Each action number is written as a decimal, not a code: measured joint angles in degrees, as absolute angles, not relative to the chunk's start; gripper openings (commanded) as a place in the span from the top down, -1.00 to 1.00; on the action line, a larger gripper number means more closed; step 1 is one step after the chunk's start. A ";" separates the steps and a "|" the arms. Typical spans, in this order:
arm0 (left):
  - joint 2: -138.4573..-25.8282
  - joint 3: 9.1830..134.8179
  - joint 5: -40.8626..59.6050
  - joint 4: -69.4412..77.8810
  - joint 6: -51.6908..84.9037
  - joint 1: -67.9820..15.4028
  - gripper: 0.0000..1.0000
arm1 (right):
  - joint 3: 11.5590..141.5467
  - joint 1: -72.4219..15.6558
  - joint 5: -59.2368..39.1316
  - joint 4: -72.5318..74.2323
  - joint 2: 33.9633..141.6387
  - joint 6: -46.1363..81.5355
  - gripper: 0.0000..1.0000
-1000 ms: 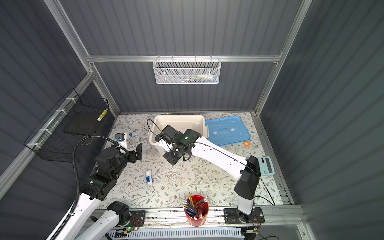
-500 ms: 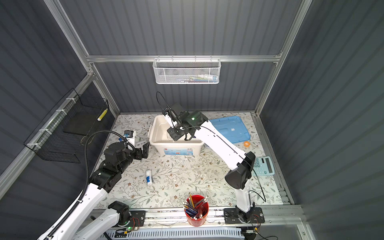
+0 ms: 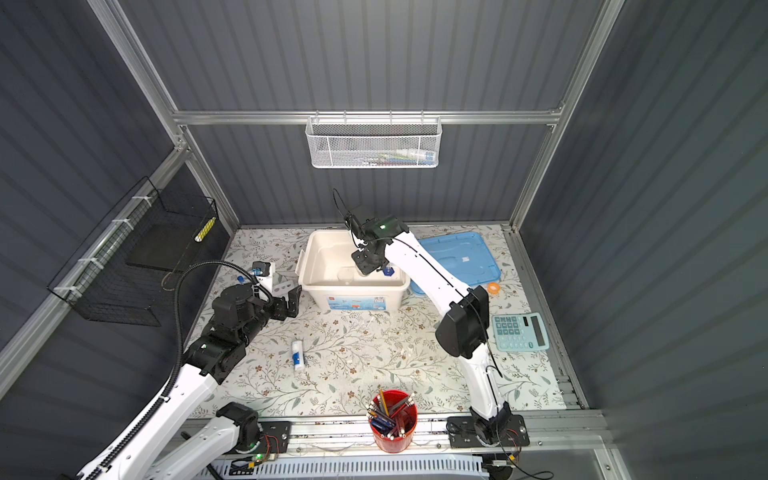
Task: Organize the chemistry lab equipment
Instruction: 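Lift the beaker with the right gripper and carry it over the white tub, then lower the beaker into the tub beside the glass beaker with the right gripper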
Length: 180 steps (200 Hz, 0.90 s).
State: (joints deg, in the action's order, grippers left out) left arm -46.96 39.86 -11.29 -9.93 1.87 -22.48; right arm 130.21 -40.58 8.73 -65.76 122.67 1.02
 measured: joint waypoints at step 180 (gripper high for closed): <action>-47.44 39.66 -11.33 -9.78 1.02 -22.48 -0.99 | 130.43 -38.13 4.78 -60.40 131.26 -1.10 0.85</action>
State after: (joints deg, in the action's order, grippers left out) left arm -47.44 39.66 -11.33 -9.78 1.02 -22.48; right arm 130.43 -38.13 4.78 -60.40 131.26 -1.10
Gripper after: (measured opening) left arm 0.997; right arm 0.079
